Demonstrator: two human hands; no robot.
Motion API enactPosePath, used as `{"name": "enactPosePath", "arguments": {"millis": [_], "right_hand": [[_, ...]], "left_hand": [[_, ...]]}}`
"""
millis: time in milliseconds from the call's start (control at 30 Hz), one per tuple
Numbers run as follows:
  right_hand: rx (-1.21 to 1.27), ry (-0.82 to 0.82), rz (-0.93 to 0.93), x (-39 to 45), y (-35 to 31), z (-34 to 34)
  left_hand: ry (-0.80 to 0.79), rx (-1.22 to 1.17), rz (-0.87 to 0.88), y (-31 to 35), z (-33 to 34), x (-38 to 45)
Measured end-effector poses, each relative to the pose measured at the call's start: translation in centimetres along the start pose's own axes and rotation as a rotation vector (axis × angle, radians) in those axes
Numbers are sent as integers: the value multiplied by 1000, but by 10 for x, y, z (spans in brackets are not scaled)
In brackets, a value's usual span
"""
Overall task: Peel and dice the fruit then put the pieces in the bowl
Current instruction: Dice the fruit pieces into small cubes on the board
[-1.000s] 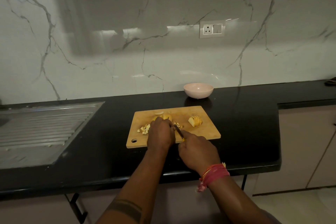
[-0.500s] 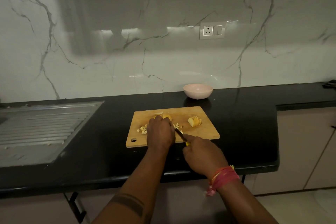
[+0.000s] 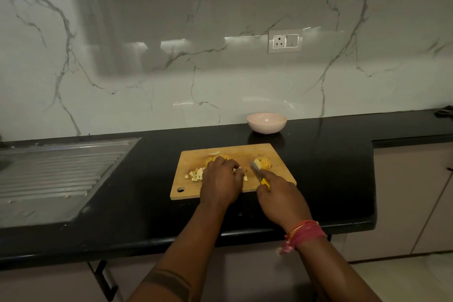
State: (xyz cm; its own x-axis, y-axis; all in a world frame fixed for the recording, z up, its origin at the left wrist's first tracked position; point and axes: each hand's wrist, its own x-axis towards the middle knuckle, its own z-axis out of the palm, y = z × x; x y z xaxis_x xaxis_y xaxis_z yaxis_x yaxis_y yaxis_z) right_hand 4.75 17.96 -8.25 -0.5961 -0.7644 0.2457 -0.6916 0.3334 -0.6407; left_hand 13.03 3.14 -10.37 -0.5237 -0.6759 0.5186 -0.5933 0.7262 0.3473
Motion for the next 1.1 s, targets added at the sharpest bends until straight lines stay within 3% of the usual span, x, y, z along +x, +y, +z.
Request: {"name": "enactPosePath", "arguments": {"millis": [167,600,900,1100], "right_hand": [[-77,-51,48,7,0,3],[-177,-68,15,13,-14,21],[-179,-96,-172,2,-45,47],[-83,-59,-72,5,-39,47]], "left_hand": [[-81,82,0,1,5,1],[45,83,-174,-7,0,4],[254,-224,-384,-27,-5,4],[322,-312,-445,-33,-11,-2]]}}
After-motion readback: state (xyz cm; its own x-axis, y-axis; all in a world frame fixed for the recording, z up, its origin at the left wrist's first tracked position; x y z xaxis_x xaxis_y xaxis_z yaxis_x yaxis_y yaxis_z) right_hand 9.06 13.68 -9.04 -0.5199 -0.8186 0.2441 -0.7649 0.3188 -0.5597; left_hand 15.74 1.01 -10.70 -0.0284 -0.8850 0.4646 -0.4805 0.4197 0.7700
